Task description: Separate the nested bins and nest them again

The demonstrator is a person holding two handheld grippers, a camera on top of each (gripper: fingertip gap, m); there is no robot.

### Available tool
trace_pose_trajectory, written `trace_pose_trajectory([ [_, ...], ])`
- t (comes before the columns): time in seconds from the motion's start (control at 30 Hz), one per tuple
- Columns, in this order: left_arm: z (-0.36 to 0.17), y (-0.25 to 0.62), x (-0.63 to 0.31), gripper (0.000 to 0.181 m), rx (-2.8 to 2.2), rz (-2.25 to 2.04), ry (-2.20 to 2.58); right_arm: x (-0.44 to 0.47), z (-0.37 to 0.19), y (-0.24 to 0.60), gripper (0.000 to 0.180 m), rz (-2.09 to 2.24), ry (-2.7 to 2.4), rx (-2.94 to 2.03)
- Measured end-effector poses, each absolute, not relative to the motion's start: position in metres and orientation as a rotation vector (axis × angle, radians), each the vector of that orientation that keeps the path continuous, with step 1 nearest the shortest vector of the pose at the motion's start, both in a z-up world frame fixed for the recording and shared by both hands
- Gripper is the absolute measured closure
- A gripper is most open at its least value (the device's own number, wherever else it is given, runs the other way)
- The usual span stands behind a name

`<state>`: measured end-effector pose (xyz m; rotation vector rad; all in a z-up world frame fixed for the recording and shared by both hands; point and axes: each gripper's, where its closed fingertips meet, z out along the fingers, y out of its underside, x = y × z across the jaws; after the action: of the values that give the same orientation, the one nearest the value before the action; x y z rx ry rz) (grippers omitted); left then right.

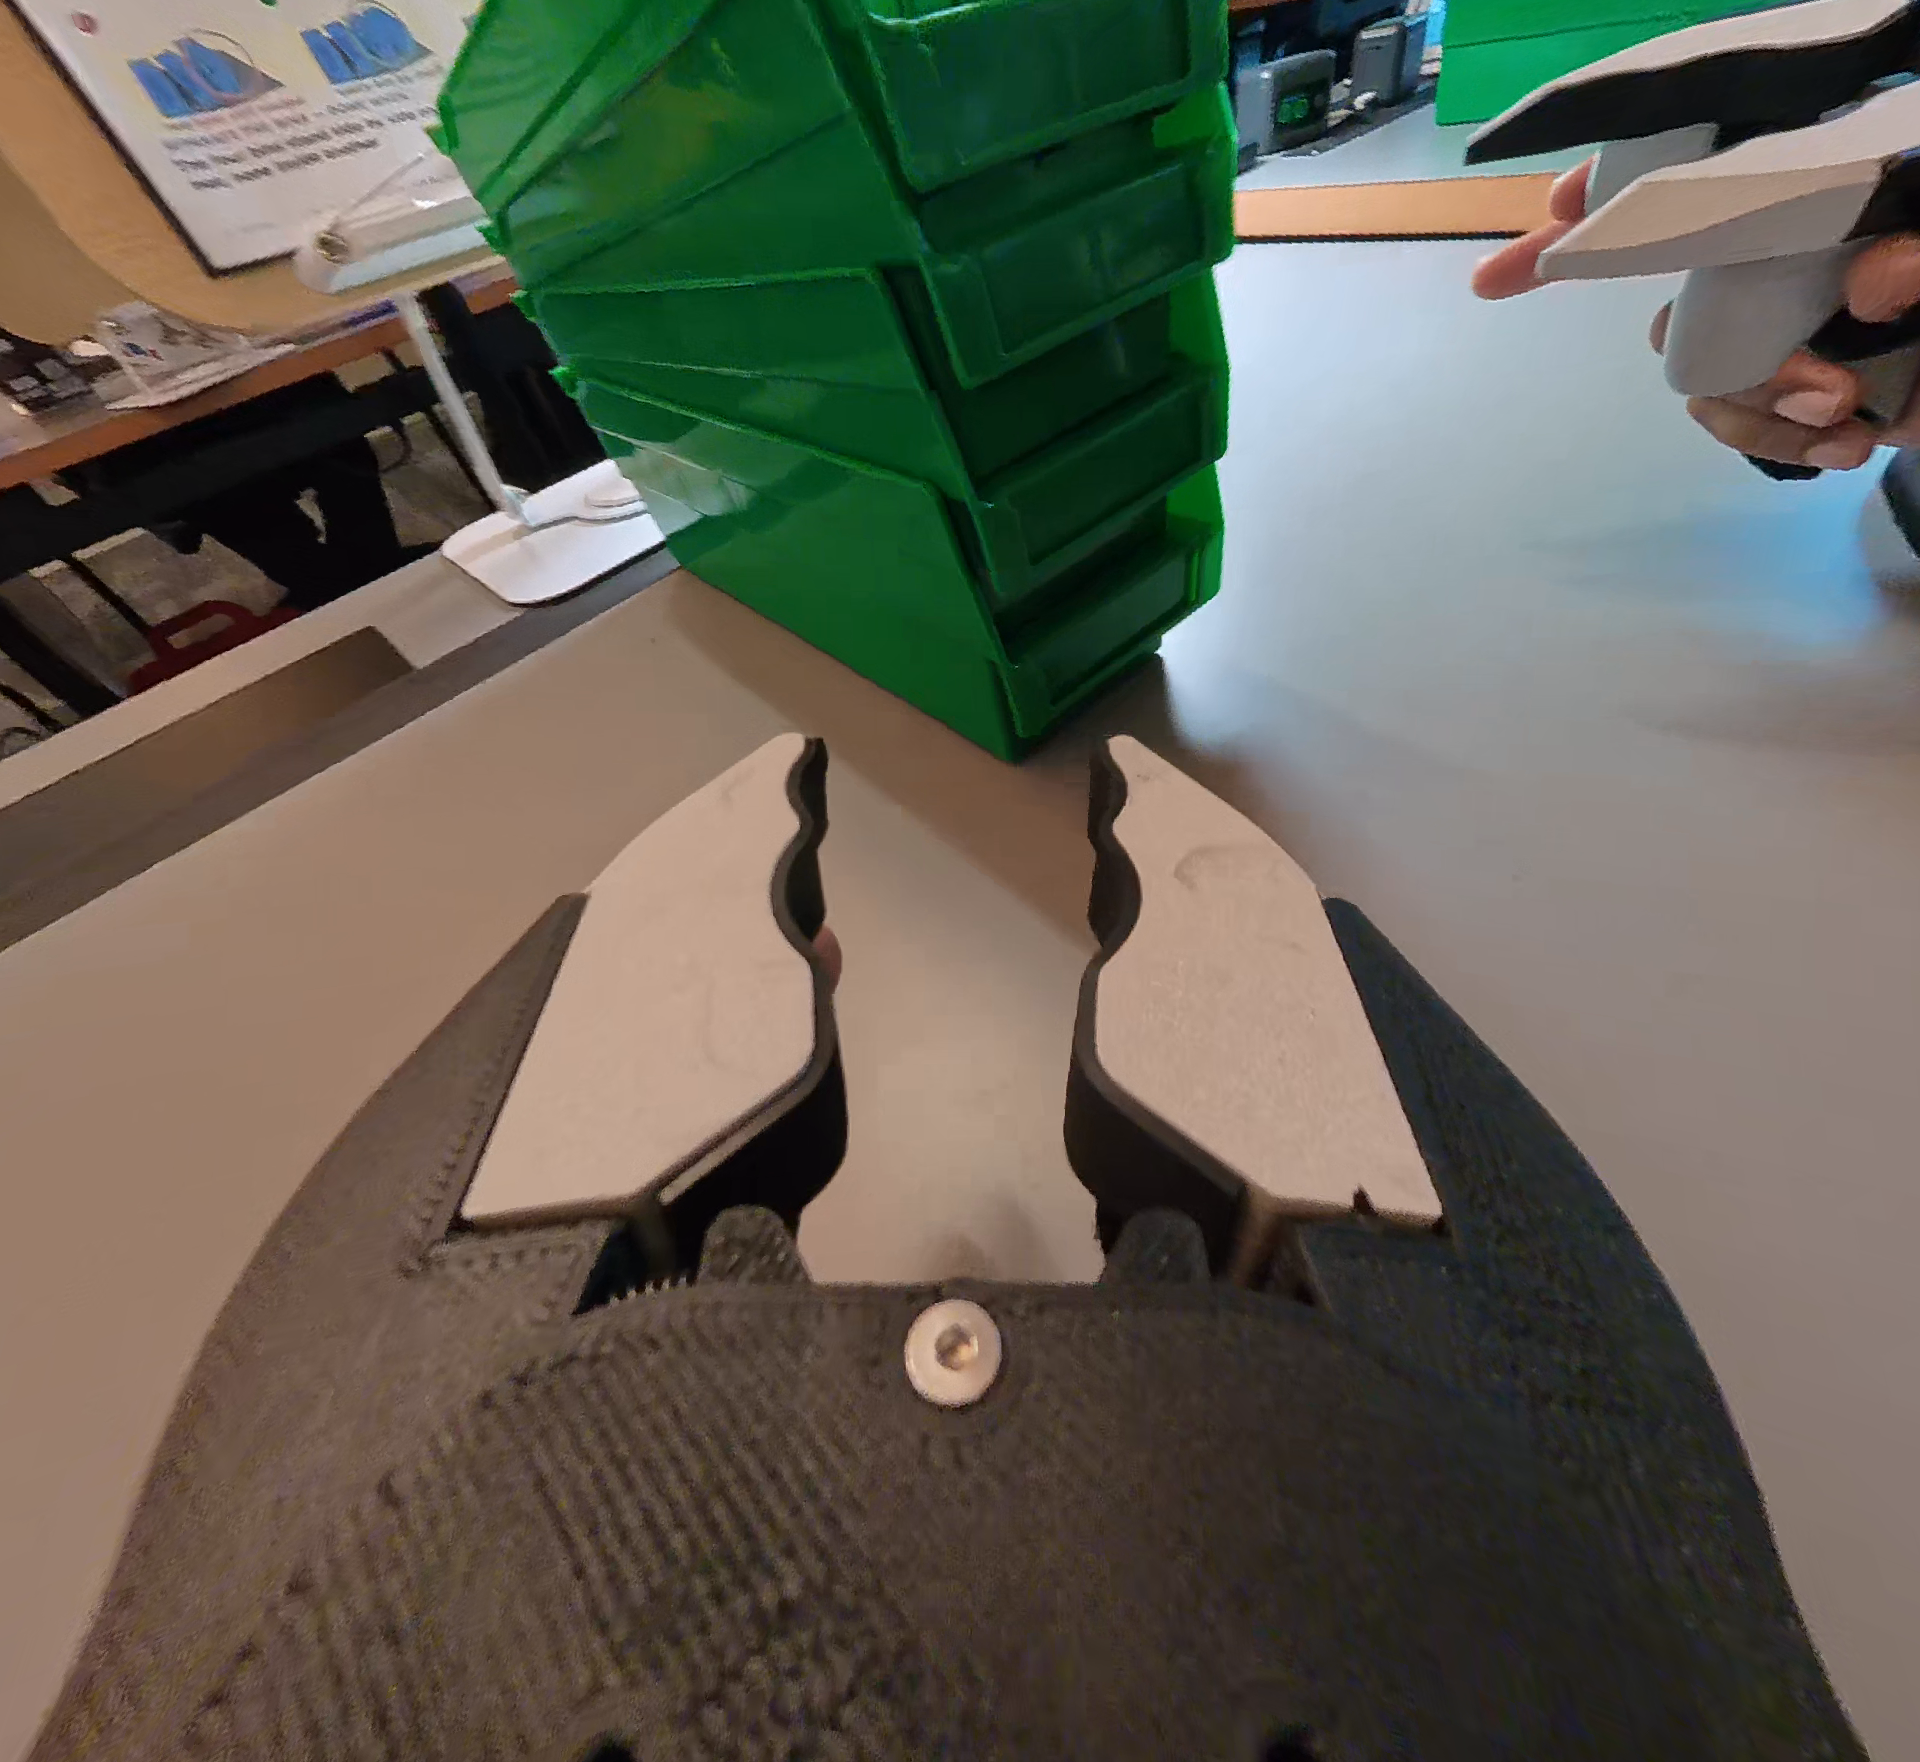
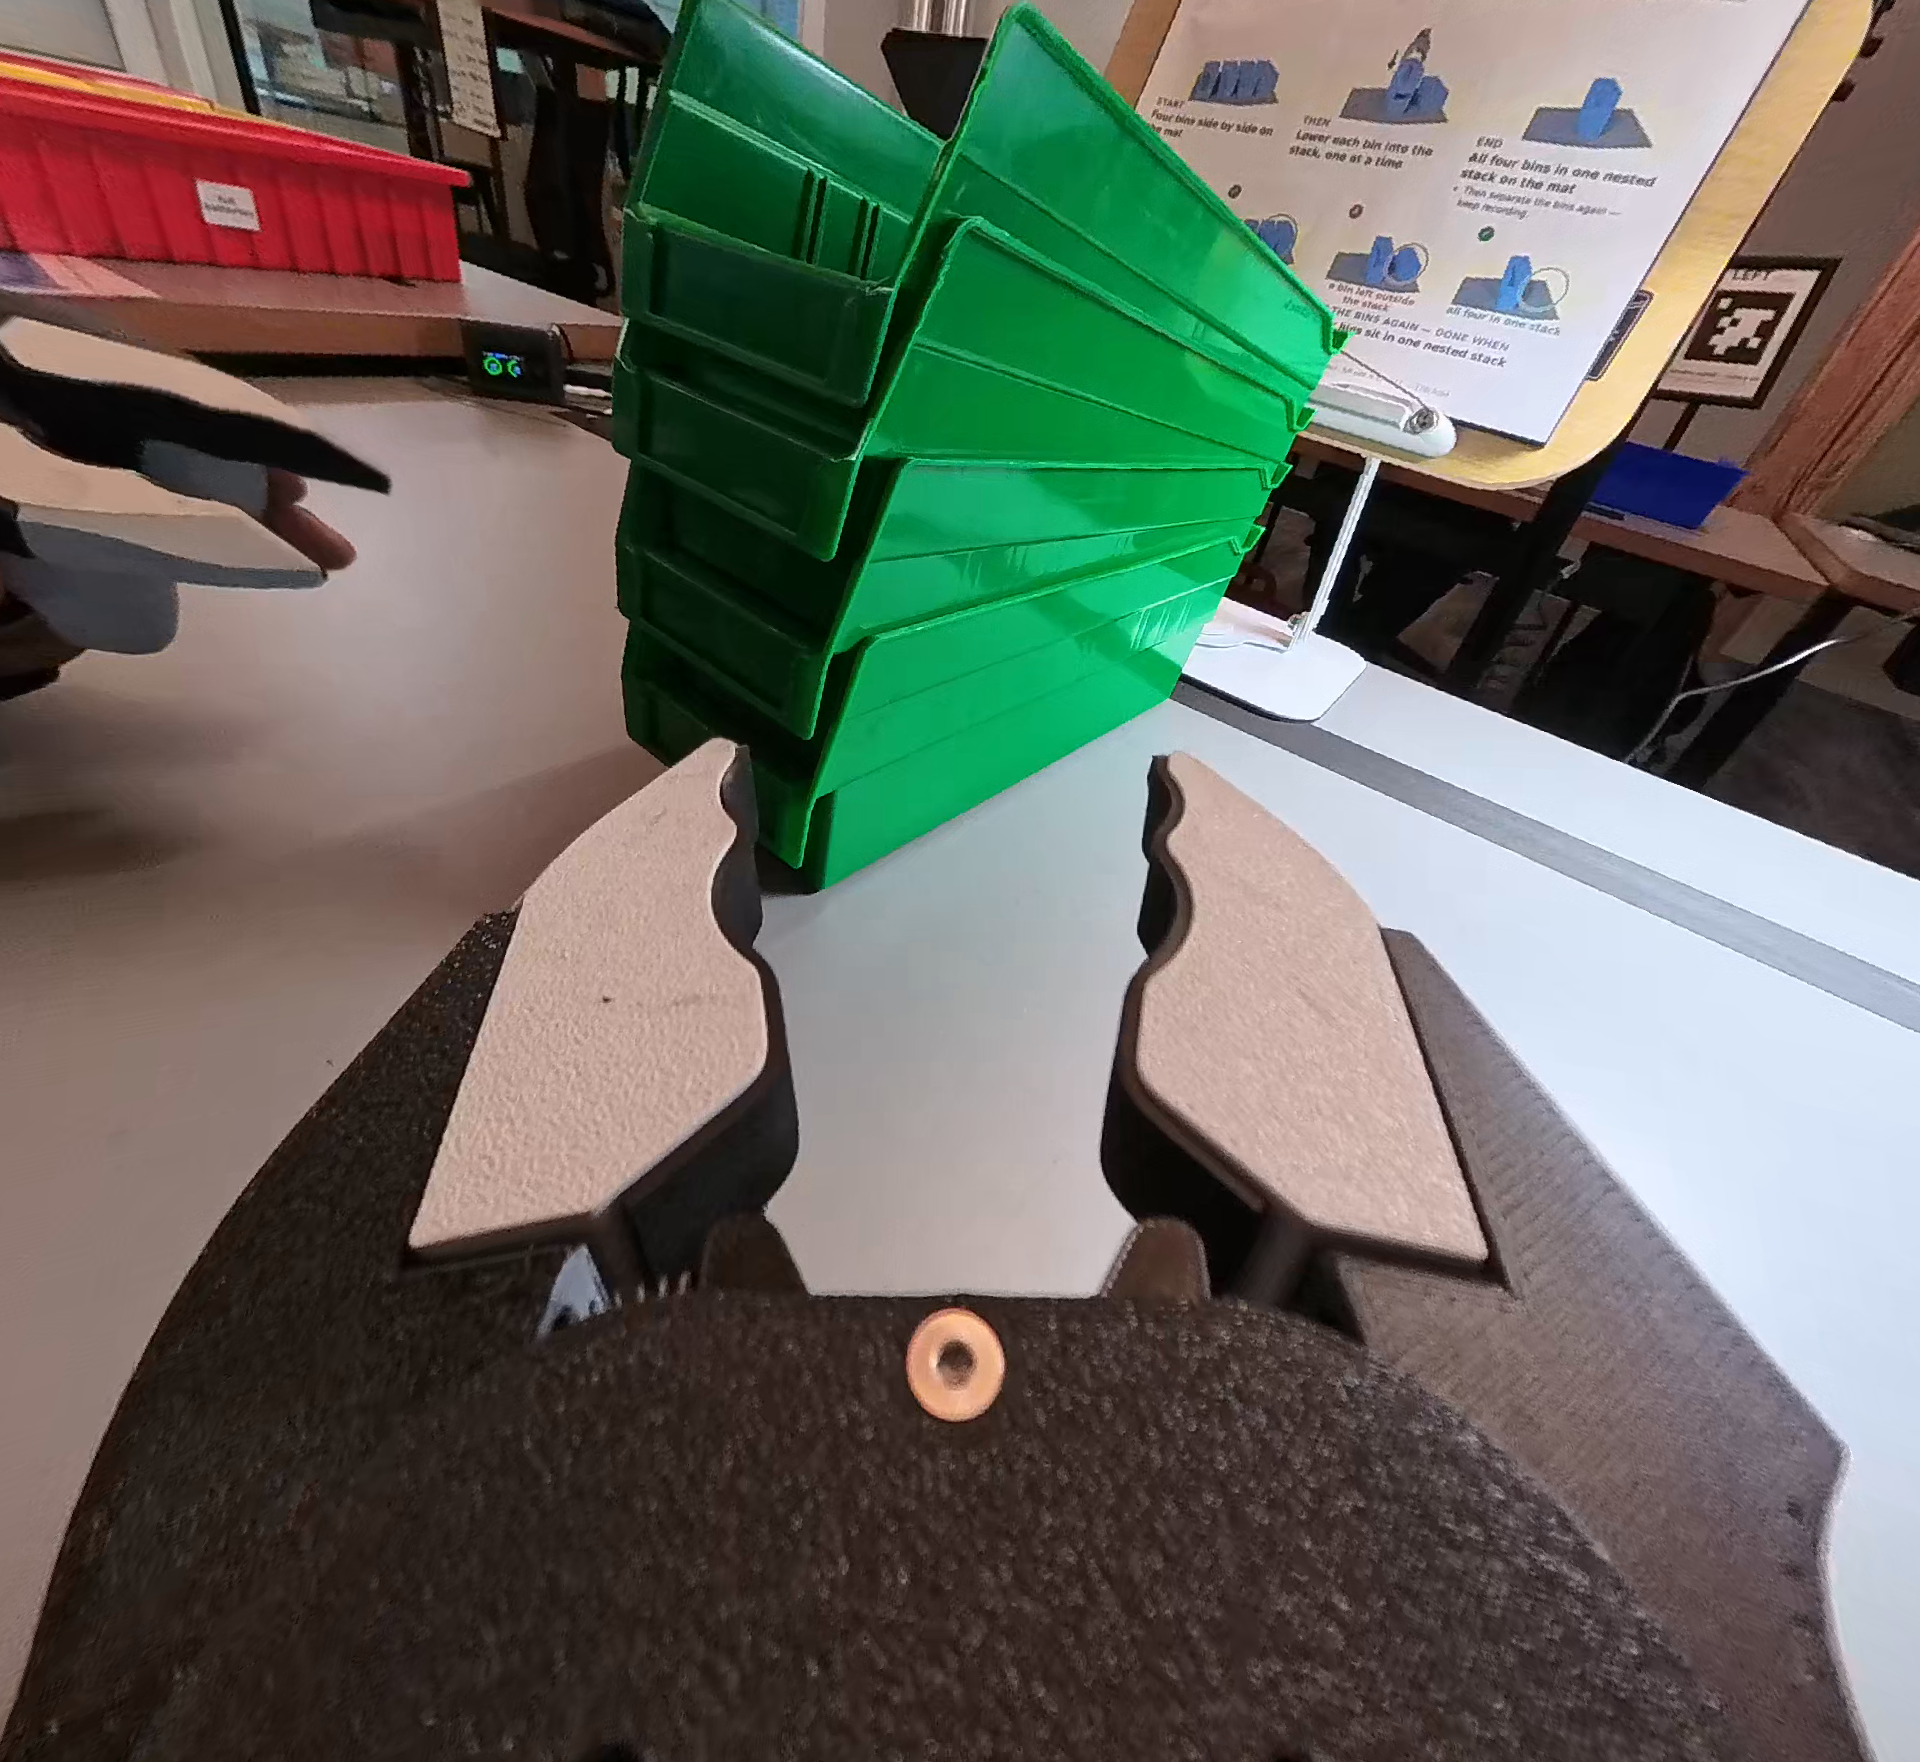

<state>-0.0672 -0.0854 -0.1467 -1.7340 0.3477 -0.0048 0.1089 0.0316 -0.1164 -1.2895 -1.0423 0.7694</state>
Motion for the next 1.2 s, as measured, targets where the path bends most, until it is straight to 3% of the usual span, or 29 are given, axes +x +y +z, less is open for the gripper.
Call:
trace_pose_trajectory([
  [0.2,-0.142,-0.078,-0.035,0.135,-1.732,-0.049,0.433,0.109,-0.117,0.033,0.107,0.762,-1.040,-1.296],
  [0.6,-0.043,-0.022,0.013,0.139,-1.754,0.242,0.988,0.109,-0.122,0.033,0.106,0.773,-1.050,-1.320],
  [1.03,-0.086,0.033,-0.005,0.132,-2.259,0.530,1.536,0.113,-0.121,0.037,0.106,0.795,-1.044,-1.338],
  [1.2,-0.095,0.028,-0.007,0.138,-2.385,0.431,1.570,0.116,-0.116,0.034,0.107,0.808,-1.040,-1.323],
])
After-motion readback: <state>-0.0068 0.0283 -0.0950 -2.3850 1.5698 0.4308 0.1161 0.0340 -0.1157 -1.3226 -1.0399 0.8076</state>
